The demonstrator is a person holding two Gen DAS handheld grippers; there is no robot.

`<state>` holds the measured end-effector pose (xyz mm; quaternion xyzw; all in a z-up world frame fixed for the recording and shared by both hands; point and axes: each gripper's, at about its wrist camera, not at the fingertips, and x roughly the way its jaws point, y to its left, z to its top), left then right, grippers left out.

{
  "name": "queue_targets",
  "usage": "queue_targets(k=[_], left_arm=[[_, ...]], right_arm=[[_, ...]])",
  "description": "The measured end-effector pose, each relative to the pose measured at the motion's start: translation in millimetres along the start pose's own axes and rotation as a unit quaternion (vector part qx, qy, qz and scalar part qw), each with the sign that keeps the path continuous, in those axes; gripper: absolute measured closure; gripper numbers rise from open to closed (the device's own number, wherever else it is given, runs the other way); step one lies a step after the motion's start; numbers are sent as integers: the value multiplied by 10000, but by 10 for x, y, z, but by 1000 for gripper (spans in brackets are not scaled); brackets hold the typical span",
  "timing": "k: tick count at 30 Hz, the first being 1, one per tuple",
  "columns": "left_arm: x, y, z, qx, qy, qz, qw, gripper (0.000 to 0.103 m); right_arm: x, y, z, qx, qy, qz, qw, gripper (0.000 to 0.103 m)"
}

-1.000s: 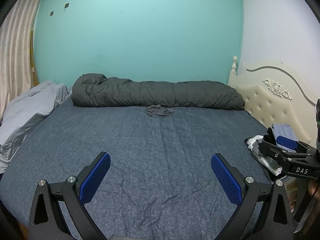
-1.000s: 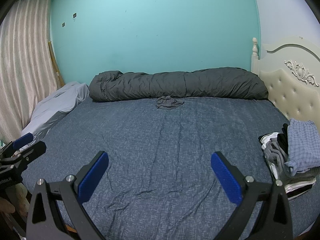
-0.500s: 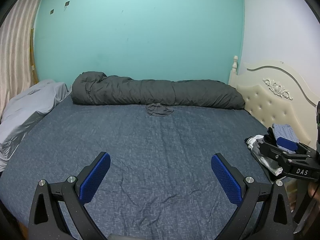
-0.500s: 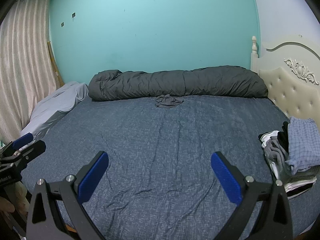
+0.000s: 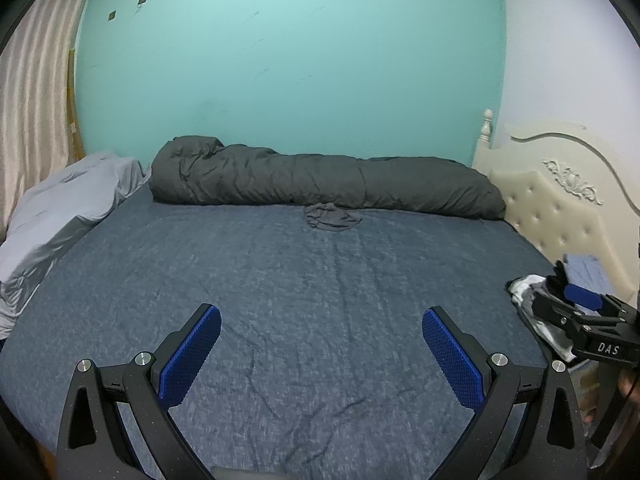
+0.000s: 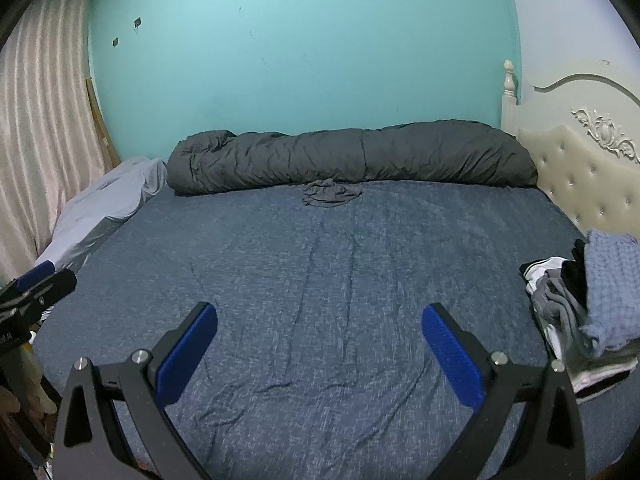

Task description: Fold clothes

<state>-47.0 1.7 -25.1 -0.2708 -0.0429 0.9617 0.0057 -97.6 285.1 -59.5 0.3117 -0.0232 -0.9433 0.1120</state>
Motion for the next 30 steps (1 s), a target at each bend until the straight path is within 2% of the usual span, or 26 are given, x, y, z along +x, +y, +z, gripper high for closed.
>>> queue_targets(k=[8, 12, 15, 18, 23, 30], left_arm=[[884, 44, 277, -10, 154, 200, 9997, 0], [1426, 61, 421, 13, 104, 273, 9996, 0], [1875, 135, 526, -69, -14, 358, 9993, 0], [2302, 208, 594, -151, 148, 414, 9989, 0], [2911, 322, 761, -313, 540, 409, 9972, 0], [3484, 467, 1060, -394, 905, 399, 9943, 0]], right_arm=[[866, -82, 272, -176, 113, 57, 9998, 0], [1529, -195, 473, -305, 134, 99, 9994, 0], [2042, -326, 619, -209, 177, 280, 9992, 1], [2518, -459, 761, -50, 310, 373, 9988, 1], [3048, -608, 1009, 91, 465, 320, 9984, 1], [3708, -583, 1501, 16, 773, 223, 9968, 1]])
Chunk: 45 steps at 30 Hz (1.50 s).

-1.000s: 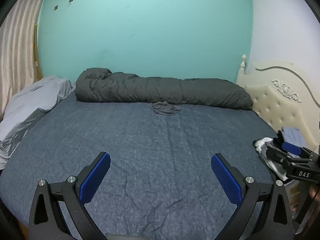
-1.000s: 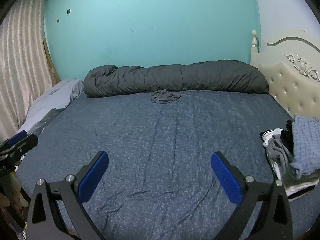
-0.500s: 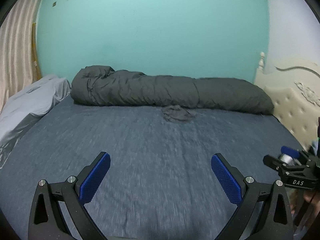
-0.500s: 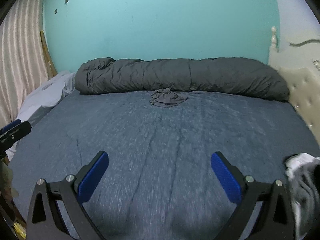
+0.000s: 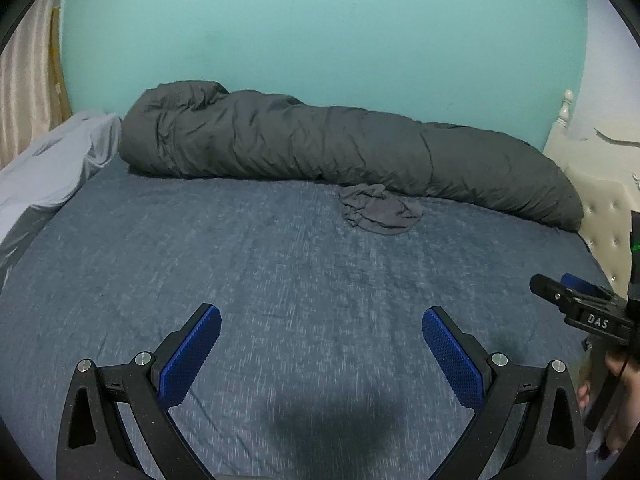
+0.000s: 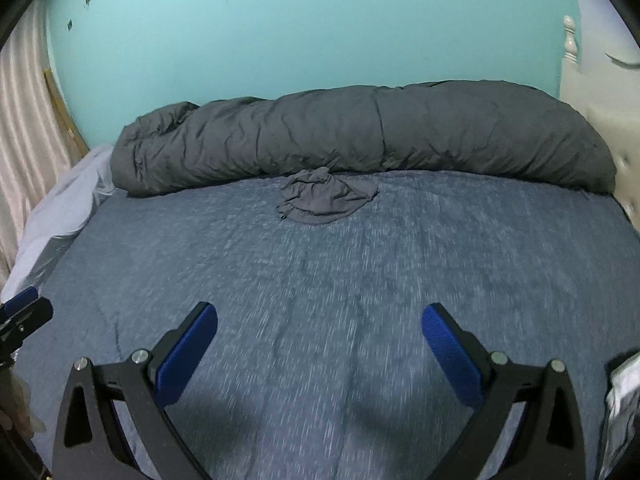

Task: Fold clothes
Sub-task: 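Move the right tool toward the crumpled grey garment and lower it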

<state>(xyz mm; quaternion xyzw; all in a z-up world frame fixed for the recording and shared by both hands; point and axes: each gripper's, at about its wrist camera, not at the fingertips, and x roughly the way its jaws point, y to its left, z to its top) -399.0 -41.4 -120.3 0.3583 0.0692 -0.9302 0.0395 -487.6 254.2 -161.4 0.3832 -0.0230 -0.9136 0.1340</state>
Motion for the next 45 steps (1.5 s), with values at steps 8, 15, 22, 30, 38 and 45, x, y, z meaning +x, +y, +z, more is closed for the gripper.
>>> queue_targets(k=[8, 15, 22, 30, 38, 45], left_arm=[[673, 207, 448, -97, 88, 9, 9999, 0], [1375, 428, 559, -263, 378, 104, 9989, 0], [1864, 605, 510, -402, 641, 93, 9971, 0], [2085, 812, 334, -510, 800, 78, 9955, 0], [2091, 922, 164, -526, 824, -3, 9952, 0], [2015, 933, 30, -472, 806, -45, 9956, 0]], right_arm=[[955, 123, 638, -305, 305, -21, 9991, 1], [1950, 108, 866, -361, 697, -171, 9968, 1], [2690, 97, 884, -539, 926, -335, 9937, 4], [3362, 207, 976, -566, 1186, -427, 9904, 14], [3829, 256, 985, -558, 1395, -361, 9880, 47], [3688, 280, 981, -895, 1113, -256, 9894, 102]])
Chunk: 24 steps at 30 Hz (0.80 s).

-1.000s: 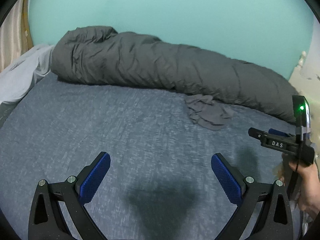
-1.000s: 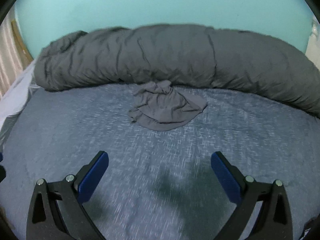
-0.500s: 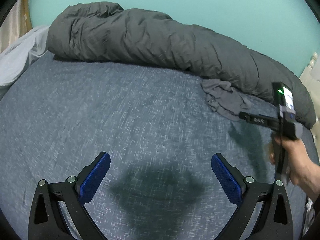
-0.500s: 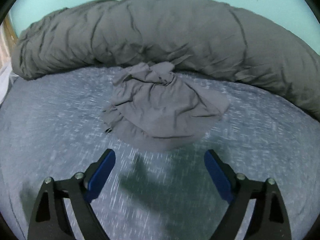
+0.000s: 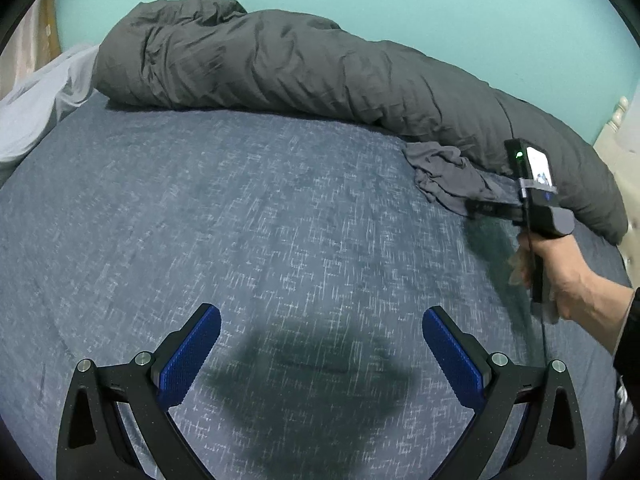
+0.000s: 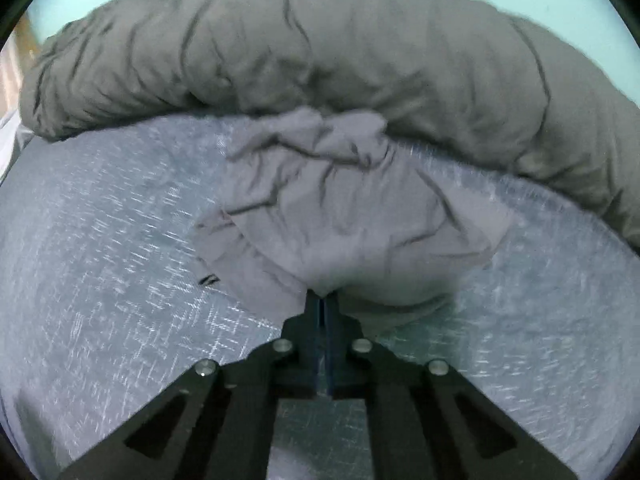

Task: Fold clothes
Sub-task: 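Move the right tool toward the crumpled grey garment and lower it, then close the right gripper on the grey garment and lift it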

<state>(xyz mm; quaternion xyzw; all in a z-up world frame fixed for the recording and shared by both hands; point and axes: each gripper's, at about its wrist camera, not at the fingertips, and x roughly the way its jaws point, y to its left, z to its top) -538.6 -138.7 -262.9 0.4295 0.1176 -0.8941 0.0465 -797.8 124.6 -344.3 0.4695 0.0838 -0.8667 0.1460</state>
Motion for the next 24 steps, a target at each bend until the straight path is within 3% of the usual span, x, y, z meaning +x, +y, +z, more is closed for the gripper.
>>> queue_targets(k=[8, 14, 24], left_arm=[[-204, -48, -199, -44, 28, -37, 10000, 0], [-564, -60, -418, -64, -51, -2, 10000, 0], [-1337, -26, -1098, -104, -203, -158, 9996, 0]], right_arm=[[-612, 3, -316, -142, -439, 436, 9980, 102], [-1226, 180, -693, -100, -726, 861, 9936, 102], [-2423, 317, -1783, 78, -990, 1586, 9823, 102]])
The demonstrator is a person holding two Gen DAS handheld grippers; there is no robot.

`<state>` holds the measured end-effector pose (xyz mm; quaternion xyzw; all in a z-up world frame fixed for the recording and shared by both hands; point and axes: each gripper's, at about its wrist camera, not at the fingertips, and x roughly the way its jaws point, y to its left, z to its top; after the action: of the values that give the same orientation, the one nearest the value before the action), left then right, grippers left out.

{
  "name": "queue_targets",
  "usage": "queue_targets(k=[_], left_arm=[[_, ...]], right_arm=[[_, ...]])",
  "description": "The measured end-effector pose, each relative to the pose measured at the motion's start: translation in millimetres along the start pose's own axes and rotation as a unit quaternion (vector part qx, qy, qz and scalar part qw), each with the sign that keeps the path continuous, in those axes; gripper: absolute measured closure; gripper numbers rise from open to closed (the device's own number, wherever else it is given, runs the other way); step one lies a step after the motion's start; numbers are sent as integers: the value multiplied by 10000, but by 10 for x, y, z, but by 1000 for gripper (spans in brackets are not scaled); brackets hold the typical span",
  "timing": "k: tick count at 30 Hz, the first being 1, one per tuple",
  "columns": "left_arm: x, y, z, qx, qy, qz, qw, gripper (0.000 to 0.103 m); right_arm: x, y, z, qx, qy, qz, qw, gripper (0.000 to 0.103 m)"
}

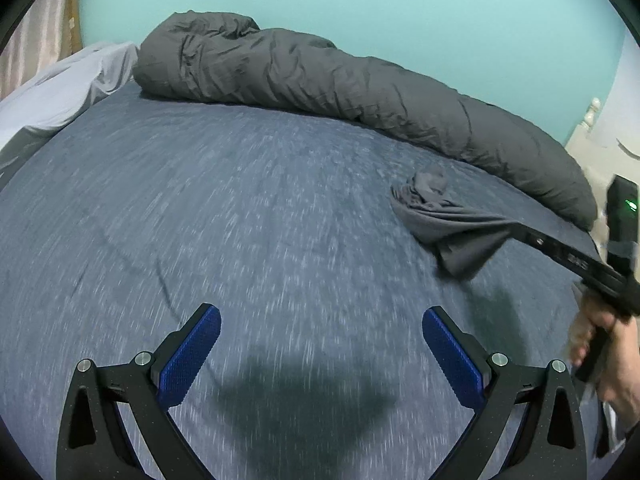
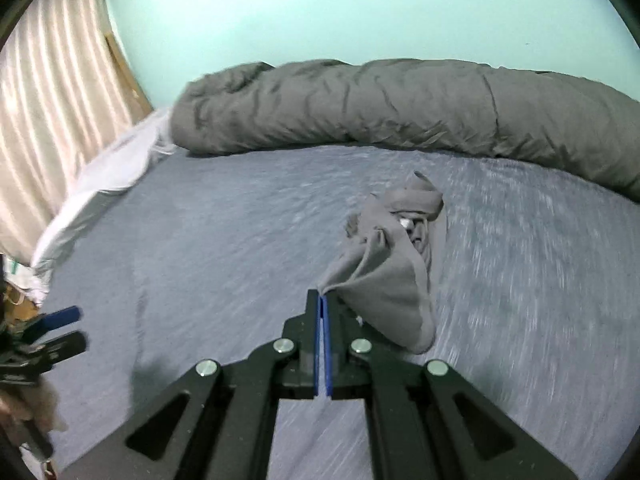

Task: Fold clothes
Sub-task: 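Close the right gripper on the grey garment and lift it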

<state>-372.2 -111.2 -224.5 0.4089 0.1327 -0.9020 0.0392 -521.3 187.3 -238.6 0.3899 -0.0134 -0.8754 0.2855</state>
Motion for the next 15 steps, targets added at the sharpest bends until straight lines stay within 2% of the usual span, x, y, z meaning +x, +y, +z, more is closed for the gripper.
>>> queue_targets(k=[4, 15], left_arm=[[-246, 20, -311, -27, -24, -58, 10000, 0], [-799, -15, -1115, -9, -246, -309, 9992, 0]], right_arm=[[-452, 275, -422, 51, -46, 198, 9998, 102], [-1034, 909, -1408, -173, 14, 596, 9981, 102]])
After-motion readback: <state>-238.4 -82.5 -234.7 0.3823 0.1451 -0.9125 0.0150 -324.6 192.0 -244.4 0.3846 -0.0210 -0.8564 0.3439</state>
